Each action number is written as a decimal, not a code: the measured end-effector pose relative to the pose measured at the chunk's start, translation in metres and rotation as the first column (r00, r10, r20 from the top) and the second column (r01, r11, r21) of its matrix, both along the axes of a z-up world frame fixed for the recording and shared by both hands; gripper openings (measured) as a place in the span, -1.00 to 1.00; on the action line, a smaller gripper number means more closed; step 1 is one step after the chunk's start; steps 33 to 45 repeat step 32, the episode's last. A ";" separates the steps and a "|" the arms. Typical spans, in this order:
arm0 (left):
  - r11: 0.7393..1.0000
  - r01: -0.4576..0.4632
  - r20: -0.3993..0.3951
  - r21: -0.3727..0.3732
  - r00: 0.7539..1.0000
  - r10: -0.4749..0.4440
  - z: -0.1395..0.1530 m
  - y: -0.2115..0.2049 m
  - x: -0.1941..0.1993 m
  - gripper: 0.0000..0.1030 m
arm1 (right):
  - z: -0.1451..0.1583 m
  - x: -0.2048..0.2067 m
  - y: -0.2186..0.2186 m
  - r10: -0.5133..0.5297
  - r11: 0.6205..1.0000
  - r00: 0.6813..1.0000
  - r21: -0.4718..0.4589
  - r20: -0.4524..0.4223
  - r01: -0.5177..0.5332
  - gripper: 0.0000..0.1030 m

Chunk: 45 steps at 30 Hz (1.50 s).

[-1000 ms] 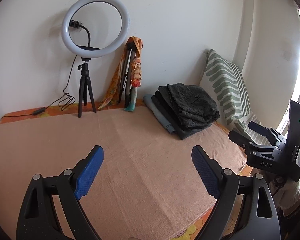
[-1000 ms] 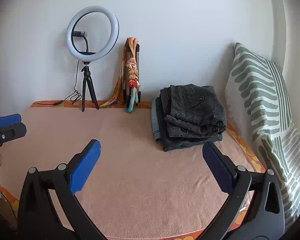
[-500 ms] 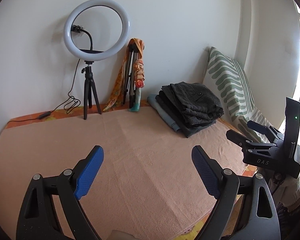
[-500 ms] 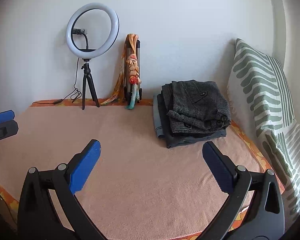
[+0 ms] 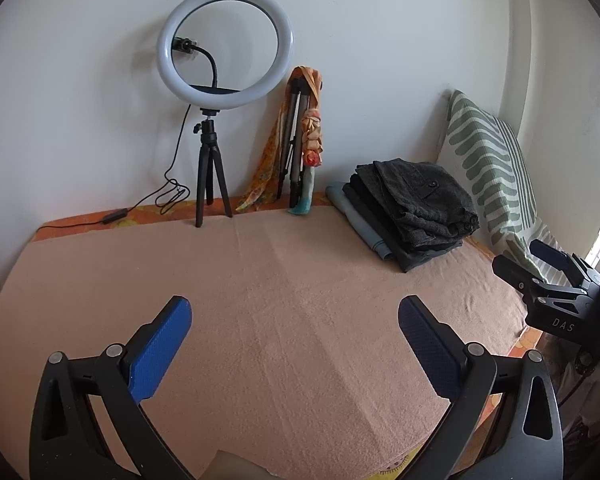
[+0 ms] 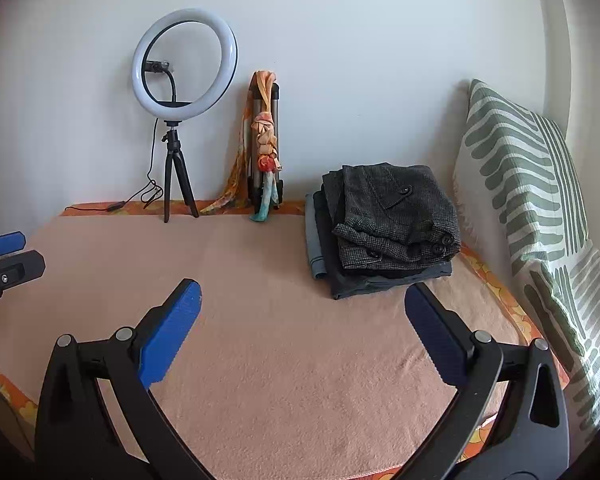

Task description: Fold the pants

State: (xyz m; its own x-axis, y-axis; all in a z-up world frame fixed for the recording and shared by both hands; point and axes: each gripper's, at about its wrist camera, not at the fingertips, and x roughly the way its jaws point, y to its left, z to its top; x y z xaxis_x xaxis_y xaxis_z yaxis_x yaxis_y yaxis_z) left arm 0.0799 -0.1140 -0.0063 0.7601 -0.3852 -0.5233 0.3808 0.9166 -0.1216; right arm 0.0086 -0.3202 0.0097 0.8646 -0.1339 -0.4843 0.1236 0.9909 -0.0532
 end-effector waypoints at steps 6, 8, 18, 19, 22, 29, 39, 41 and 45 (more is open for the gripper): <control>0.999 -0.007 0.016 0.039 1.000 0.007 -0.001 -0.003 -0.003 0.99 | 0.000 0.000 0.000 0.001 1.000 1.000 0.002 -0.001 -0.001 1.00; 0.999 -0.011 0.025 0.044 1.000 0.010 -0.001 -0.003 -0.005 0.99 | 0.000 0.000 0.000 0.000 1.000 1.000 0.002 -0.001 0.000 1.00; 1.000 -0.006 0.038 0.025 0.999 0.005 -0.001 0.003 -0.006 0.99 | -0.001 0.003 0.005 0.009 1.000 1.000 -0.003 -0.009 -0.009 1.00; 1.000 -0.008 0.033 0.022 0.999 0.007 -0.002 0.003 -0.005 0.99 | -0.001 0.004 0.006 0.009 1.000 1.000 -0.003 -0.009 -0.009 1.00; 1.000 -0.007 0.024 0.014 1.000 0.007 -0.004 0.005 -0.004 0.99 | -0.001 0.003 0.006 0.008 1.000 1.000 -0.003 -0.009 -0.008 1.00; 0.999 -0.010 0.057 0.037 0.998 0.008 -0.005 0.004 -0.007 0.99 | -0.001 0.004 0.006 0.008 1.000 1.000 -0.002 -0.009 -0.008 1.00; 0.999 -0.012 0.049 0.030 0.999 0.010 -0.006 0.005 -0.006 0.99 | -0.001 0.004 0.006 0.009 1.000 1.000 -0.003 -0.009 -0.009 1.00; 0.999 -0.012 0.049 0.030 0.999 0.010 -0.006 0.005 -0.006 0.99 | -0.001 0.004 0.006 0.009 1.000 1.000 -0.003 -0.009 -0.009 1.00; 0.999 -0.012 0.049 0.030 0.999 0.010 -0.006 0.005 -0.006 0.99 | -0.001 0.004 0.006 0.009 1.000 1.000 -0.003 -0.009 -0.009 1.00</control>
